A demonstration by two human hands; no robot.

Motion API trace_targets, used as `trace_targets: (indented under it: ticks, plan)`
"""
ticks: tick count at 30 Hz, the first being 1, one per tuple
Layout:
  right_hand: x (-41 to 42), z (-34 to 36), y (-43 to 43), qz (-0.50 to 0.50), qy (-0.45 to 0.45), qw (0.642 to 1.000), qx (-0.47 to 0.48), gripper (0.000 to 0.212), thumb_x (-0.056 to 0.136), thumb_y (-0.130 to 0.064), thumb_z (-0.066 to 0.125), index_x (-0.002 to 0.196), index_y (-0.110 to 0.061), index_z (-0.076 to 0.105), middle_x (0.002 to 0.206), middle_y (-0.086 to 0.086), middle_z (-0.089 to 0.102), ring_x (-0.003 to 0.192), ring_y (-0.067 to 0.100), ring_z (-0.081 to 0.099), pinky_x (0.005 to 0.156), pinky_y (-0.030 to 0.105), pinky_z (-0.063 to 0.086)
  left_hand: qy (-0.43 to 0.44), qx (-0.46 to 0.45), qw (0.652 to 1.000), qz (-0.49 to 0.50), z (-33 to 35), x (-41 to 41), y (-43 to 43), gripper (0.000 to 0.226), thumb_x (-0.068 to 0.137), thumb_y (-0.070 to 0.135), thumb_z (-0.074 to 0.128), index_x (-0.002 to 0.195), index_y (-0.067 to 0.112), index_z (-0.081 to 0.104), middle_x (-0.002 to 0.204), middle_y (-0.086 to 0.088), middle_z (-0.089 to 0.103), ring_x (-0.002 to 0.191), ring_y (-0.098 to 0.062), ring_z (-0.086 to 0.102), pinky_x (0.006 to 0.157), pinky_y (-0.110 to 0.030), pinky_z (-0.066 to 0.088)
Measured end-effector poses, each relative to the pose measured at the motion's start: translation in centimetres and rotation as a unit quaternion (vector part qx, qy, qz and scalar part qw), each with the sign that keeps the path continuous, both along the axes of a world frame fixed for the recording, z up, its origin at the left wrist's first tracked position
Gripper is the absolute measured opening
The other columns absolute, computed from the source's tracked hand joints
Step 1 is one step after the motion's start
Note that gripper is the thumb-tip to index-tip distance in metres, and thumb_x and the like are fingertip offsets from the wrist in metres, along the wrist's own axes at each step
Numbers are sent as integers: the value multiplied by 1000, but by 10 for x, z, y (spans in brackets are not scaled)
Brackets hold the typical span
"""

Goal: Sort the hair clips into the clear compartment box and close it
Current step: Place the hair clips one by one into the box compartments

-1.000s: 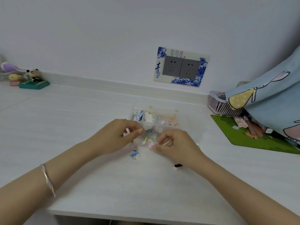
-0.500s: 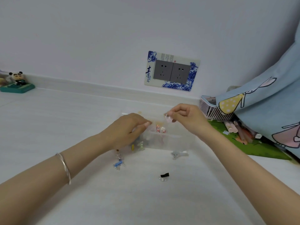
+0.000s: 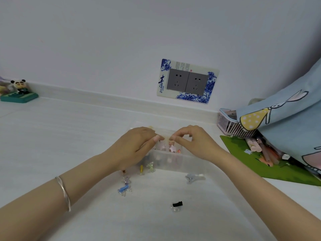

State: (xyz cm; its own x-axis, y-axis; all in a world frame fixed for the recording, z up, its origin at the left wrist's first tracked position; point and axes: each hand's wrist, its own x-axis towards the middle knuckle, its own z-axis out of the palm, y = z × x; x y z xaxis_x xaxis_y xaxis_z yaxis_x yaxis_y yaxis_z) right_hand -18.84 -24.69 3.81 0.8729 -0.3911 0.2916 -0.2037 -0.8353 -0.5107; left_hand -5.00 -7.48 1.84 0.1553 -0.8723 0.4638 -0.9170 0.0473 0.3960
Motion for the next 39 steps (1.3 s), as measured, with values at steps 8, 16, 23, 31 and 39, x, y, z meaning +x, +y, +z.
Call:
trace_targets:
  ticks: [8, 16, 23, 31, 39]
  plan:
    - [-17, -3, 7, 40, 17, 995, -87, 26, 96, -30, 50, 95, -23, 75, 91, -8, 73, 95, 13, 59, 97, 37, 40, -15, 21, 1000, 8, -1, 2, 0, 51, 96, 39, 21, 118, 20, 63, 121, 4, 65, 124, -10, 47, 106, -22, 29]
    - [-72, 1, 24, 61, -69, 995, -44, 9, 80, -37, 68, 84, -32, 73, 88, -20, 69, 80, 10, 60, 68, 11, 39, 25, -26, 999, 10, -7, 1, 11, 44, 97, 44, 24, 118, 31, 60, 121, 17, 61, 119, 8, 42, 95, 0, 24]
    - [-93, -26, 25, -17, 97, 981, -169, 24, 81, -45, 65, 105, -40, 65, 89, -26, 64, 68, 1, 53, 66, 15, 41, 69, -22, 997, 20, -7, -4, 13, 45, 96, 44, 23, 117, 31, 61, 118, 19, 60, 112, 7, 45, 89, -1, 29]
    - [-85, -35, 32, 35, 107, 984, -135, 19, 84, -39, 64, 103, -39, 65, 80, -29, 54, 79, -10, 48, 65, 10, 34, 49, -25, 998, 15, -9, -8, 12, 45, 96, 42, 25, 116, 29, 62, 117, 17, 62, 109, 6, 47, 89, 0, 28]
    - [-48, -1, 31, 57, -131, 983, 116, 19, 78, -9, 74, 89, -22, 64, 81, -9, 65, 71, 1, 59, 68, 12, 47, 55, -34, 998, 18, -11, 0, 11, 43, 97, 45, 24, 115, 33, 61, 115, 22, 61, 111, 9, 45, 88, -1, 30]
